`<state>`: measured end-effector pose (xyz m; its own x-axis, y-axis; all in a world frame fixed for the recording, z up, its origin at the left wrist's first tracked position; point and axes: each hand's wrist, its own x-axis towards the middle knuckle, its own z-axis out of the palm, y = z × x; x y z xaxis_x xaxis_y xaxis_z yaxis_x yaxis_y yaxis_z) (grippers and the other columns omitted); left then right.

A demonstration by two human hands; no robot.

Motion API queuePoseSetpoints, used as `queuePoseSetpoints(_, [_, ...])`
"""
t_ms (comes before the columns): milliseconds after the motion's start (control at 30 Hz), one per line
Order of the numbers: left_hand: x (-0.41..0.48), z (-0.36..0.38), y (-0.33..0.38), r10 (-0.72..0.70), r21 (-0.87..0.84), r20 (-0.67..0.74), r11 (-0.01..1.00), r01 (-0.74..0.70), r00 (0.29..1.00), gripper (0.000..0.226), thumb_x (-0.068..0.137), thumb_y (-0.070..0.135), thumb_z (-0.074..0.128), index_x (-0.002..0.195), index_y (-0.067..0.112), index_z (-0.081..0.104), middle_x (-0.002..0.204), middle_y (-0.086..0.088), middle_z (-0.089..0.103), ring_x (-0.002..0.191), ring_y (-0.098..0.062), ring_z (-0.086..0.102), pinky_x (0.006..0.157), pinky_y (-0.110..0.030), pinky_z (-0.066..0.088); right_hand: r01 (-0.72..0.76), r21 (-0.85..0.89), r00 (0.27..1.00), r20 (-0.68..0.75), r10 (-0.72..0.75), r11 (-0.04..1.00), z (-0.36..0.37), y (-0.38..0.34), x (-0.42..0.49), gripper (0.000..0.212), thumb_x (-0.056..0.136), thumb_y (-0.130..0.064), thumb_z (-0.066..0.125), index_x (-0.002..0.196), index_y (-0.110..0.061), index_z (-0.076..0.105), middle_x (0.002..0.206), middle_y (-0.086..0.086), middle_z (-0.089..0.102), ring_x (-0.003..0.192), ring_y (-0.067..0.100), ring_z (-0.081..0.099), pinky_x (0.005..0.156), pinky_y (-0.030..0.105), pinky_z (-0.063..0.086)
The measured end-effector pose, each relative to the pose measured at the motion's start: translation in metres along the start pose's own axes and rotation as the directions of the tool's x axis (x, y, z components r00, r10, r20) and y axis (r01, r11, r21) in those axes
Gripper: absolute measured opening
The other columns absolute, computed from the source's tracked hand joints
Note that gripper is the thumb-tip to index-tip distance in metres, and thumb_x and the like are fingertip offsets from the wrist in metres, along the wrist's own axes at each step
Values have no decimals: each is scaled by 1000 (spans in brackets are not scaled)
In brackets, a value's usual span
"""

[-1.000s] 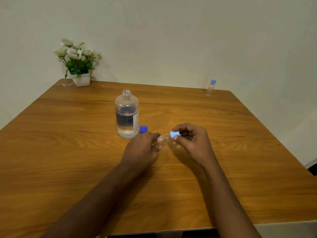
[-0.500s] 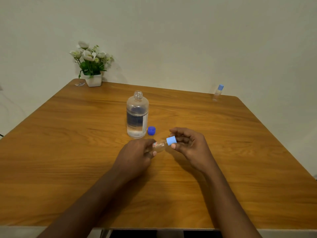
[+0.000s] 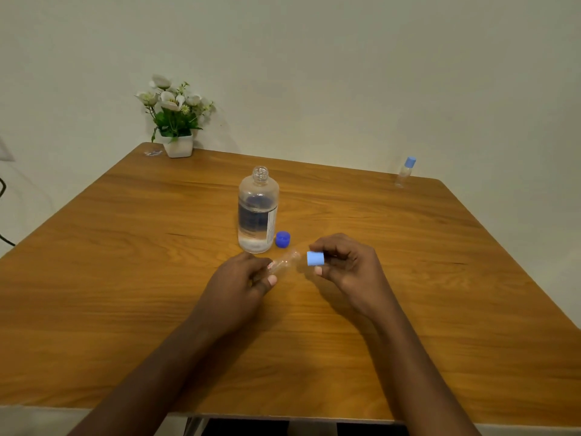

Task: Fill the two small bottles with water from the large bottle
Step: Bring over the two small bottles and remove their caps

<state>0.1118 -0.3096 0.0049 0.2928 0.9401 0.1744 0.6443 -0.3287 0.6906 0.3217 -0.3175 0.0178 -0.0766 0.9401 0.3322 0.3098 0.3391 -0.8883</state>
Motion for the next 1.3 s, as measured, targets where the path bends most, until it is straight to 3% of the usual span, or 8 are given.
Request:
queuePoseSetpoints(133, [-5,-7,-3,-69,-198,-82,979,52,994,16,85,22,67,96,32,65,89,2,69,83,-11,61,76,-30,48,12,-52,999,-40,-15,999,3,0,1,53,76,7,70,111,-33,68,103,-10,67,98,8,62,84,21,47])
queuePoseSetpoints(300, [-17,-16,-12,-140,-247,-110,963,109,984,29,78,22,75,103,31,63,88,16,68,82,5,62,67,-7,43,-61,-129,990,119,77,990,29,-8,-3,46,87,5,61,124,-22,64,108,-11,58,100,-2,56,85,13,44])
queuePoseSetpoints(500, [-33,-27,-22,-127,-174,-188,980,94,974,30,77,19,76,101,28,63,88,18,66,84,12,59,66,-1,41,-92,-184,979,164,123,979,61,-15,-11,35,79,-7,73,109,-23,69,106,-14,66,101,-5,60,86,13,47])
queuePoseSetpoints(667, [-44,-37,-36,-163,-99,-258,985,142,952,36,77,24,75,112,21,66,96,14,64,88,2,59,73,-16,44,-120,-224,974,164,159,967,82,-16,-8,41,77,-9,76,114,-25,66,95,-15,66,90,-3,60,78,13,49])
queuePoseSetpoints(867, [-49,-39,-32,-198,-81,-271,980,182,942,38,78,29,74,114,20,66,93,14,62,92,-9,59,83,-37,51,-167,-225,974,112,196,960,85,-13,-6,58,74,-11,79,124,-30,58,105,-7,72,102,-2,62,82,15,45])
queuePoseSetpoints(1100, [-67,-34,-27,-281,-55,-300,959,277,912,57,69,25,81,120,22,58,109,7,50,104,-17,53,86,-37,46,-184,-223,968,127,216,957,74,-11,-9,83,69,-14,84,139,-35,44,122,-10,62,114,-1,53,87,10,39])
queuePoseSetpoints(1200, [-86,-17,-7,-155,33,-408,982,184,900,38,70,13,79,102,23,61,101,7,48,98,-20,51,84,-32,40,-223,-170,967,87,240,960,52,-7,-16,79,71,-16,83,138,-34,45,126,-12,57,117,-3,50,93,14,40])
queuePoseSetpoints(1300, [-85,6,19,37,52,-320,998,-22,947,26,76,20,73,97,28,61,99,12,52,91,-5,49,74,-15,35,-270,-137,963,-34,268,953,24,2,-24,61,78,-18,79,132,-31,53,122,-13,60,114,-5,54,99,23,45])
